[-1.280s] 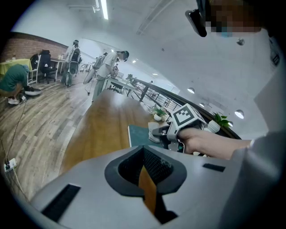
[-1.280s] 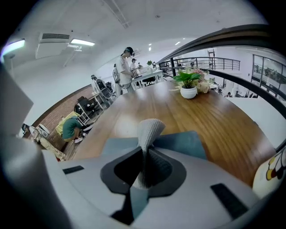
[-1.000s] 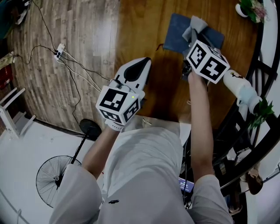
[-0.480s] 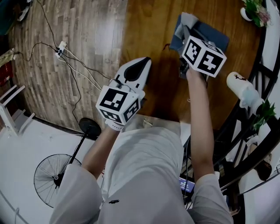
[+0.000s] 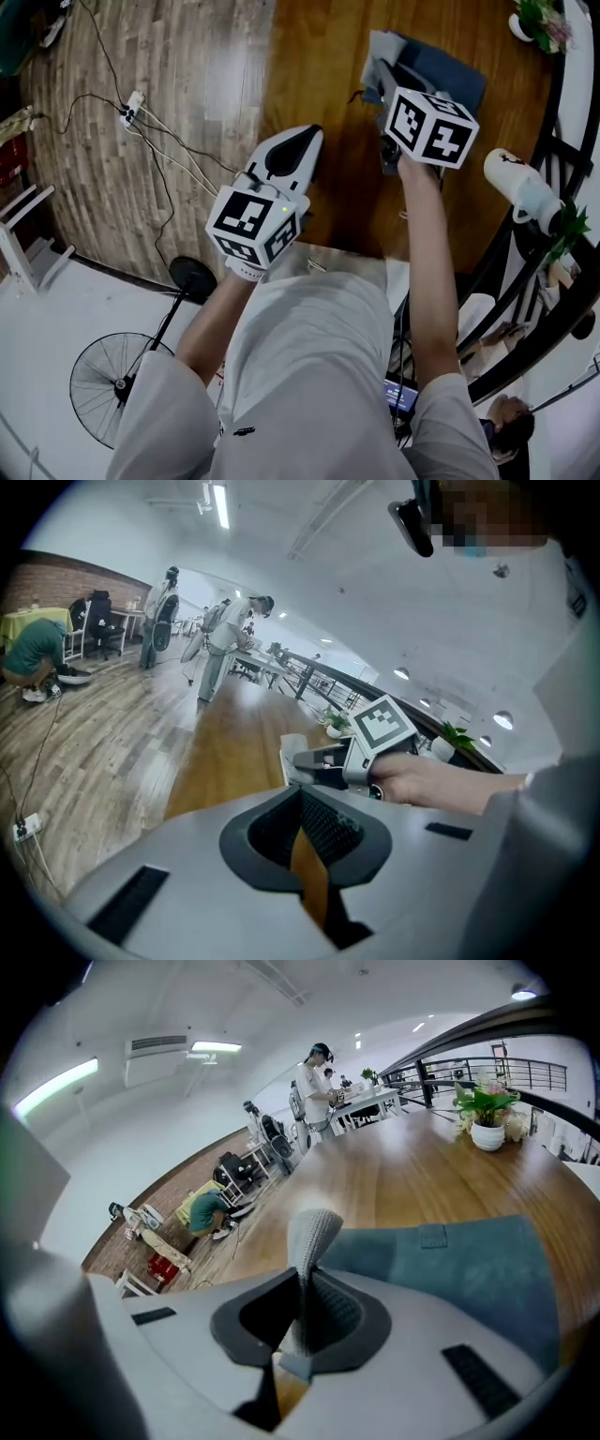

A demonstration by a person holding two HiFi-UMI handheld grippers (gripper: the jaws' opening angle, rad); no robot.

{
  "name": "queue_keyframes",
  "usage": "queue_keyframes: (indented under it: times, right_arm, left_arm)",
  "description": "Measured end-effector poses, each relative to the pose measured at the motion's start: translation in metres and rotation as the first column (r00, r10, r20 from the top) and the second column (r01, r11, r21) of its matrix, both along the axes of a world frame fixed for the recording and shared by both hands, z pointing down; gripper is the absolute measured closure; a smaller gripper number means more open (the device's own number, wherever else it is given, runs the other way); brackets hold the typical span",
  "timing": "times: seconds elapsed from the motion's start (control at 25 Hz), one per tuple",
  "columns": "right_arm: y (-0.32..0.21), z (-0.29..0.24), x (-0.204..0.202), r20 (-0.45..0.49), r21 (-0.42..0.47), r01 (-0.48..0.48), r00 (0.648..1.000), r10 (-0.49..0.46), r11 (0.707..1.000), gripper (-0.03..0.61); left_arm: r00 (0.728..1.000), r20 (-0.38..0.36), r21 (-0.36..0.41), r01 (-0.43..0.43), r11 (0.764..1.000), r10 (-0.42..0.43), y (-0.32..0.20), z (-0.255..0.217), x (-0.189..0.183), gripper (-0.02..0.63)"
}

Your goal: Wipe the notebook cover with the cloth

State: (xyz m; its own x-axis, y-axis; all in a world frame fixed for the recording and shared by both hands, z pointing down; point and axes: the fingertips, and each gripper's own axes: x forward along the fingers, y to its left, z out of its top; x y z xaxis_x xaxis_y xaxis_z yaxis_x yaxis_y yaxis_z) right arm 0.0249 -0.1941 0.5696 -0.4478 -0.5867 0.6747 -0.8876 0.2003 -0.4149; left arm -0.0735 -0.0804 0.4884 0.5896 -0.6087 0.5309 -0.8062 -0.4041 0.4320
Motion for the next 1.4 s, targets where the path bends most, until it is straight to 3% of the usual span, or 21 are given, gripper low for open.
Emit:
queue_keyframes:
  times: [0.64, 1.4]
  right_arm:
    - [0.062, -0.097, 0.027, 0.003, 0.206, -0.010, 1.000, 0.010, 0.979, 0.544]
    - [0.144, -0.224, 0.045, -0.017, 0.409, -0.003, 1.000, 0.011, 0.912, 0.543]
  left_arm:
    - [0.997, -0.032, 0.055, -0.073, 0.996, 0.075, 0.018, -0.041, 0.027, 0.597]
    - [0.993, -0.080, 0.179, -0.075, 0.981, 0.091, 0.052, -0.132, 0.029, 0.597]
